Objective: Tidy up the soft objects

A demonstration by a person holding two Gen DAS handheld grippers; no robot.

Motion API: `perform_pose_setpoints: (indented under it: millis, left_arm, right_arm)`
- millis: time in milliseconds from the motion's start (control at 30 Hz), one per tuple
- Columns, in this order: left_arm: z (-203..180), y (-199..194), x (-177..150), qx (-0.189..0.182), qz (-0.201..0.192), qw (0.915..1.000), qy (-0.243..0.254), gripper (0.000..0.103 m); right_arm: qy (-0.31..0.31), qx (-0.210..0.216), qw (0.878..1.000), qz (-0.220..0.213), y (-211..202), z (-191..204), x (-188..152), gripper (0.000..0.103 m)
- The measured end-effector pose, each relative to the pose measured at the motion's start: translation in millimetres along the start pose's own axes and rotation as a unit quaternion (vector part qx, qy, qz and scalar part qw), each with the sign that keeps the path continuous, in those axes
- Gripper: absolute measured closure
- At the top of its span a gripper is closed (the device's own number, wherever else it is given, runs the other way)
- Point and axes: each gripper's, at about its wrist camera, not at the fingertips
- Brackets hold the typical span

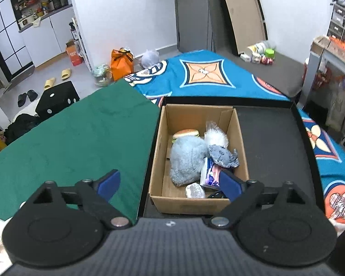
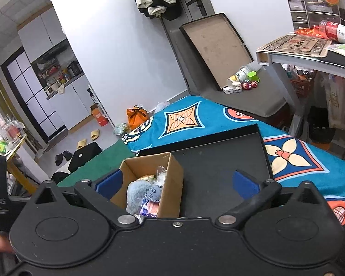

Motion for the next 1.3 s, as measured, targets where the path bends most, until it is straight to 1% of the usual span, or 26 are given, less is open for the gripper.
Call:
perform_pose_setpoints:
  millis: [167,233,300,467,567,700,833,900,967,1067,1233,1300]
  left_arm:
    - [0.1,-22.1,-3.4,-0.017,0.001,0.9998,0.005,0.005]
    - [0.4,-30.5,-6.5,-0.016,-0.003,0.9998,0.006,0.001]
    - [2.5,-39.8,-9.7,-0.021,-0.011,0.9997,0.004,0.001]
    - [10.3,-59.4,-15.2,-0.028,-0.020,0.9994,-0.005,0.001]
    - [15.8,-71.0,-19.3,-0.038,-0.026,0.9989,-0.008,0.001]
    - [23.8,-87.9,-25.0,-0.041,-0.042,0.9982,-0.011,0.001]
    - [31.5,-102.6,-29.7,-0.048,-0.049,0.9974,-0.022,0.000]
    - [34.4,-109.2,-31.6,-0.049,-0.055,0.9970,-0.023,0.000]
    - [37.8,-116.6,-33.6,-0.050,-0.062,0.9966,-0.025,0.000]
    - [40.8,-125.8,-37.4,-0.048,-0.069,0.9961,-0.026,0.000]
    - [42.6,-140.6,-43.5,-0.051,-0.082,0.9950,-0.026,0.000]
    - [43.9,-144.7,-46.9,-0.055,-0.084,0.9945,-0.030,0.000]
  right_arm:
    - [0.004,-0.005,1.000,0.007,-10.1,1.5,0.2,0.000]
    - [0.004,-0.010,1.000,0.006,-15.4,3.7,0.2,0.000]
    - [0.003,-0.015,1.000,0.002,-20.7,5.2,0.6,0.000]
    - [0.002,-0.010,1.000,-0.005,-34.8,10.0,1.9,0.000]
    - [-0.009,-0.015,1.000,-0.022,-45.0,15.4,2.3,0.000]
    - [-0.017,-0.020,0.999,-0.035,-56.5,22.9,2.6,0.000]
    - [-0.031,-0.032,0.998,-0.038,-65.6,31.2,2.4,0.000]
    - [-0.031,-0.031,0.998,-0.040,-71.1,33.5,1.4,0.000]
    - [-0.026,-0.033,0.999,-0.034,-74.9,34.1,1.1,0.000]
    - [-0.023,-0.023,0.999,-0.012,-78.6,35.7,0.8,0.000]
    - [-0.036,-0.018,0.999,0.004,-85.1,41.4,-4.5,0.000]
    - [-0.049,-0.025,0.998,0.006,-87.6,45.4,-7.3,0.000]
Point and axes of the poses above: each gripper's, at about its wrist camera, not at the fingertips, and y roughly the way its jaws point, z to its left, x to its top, and after that the axes turned 8 degrees about x, right-handed
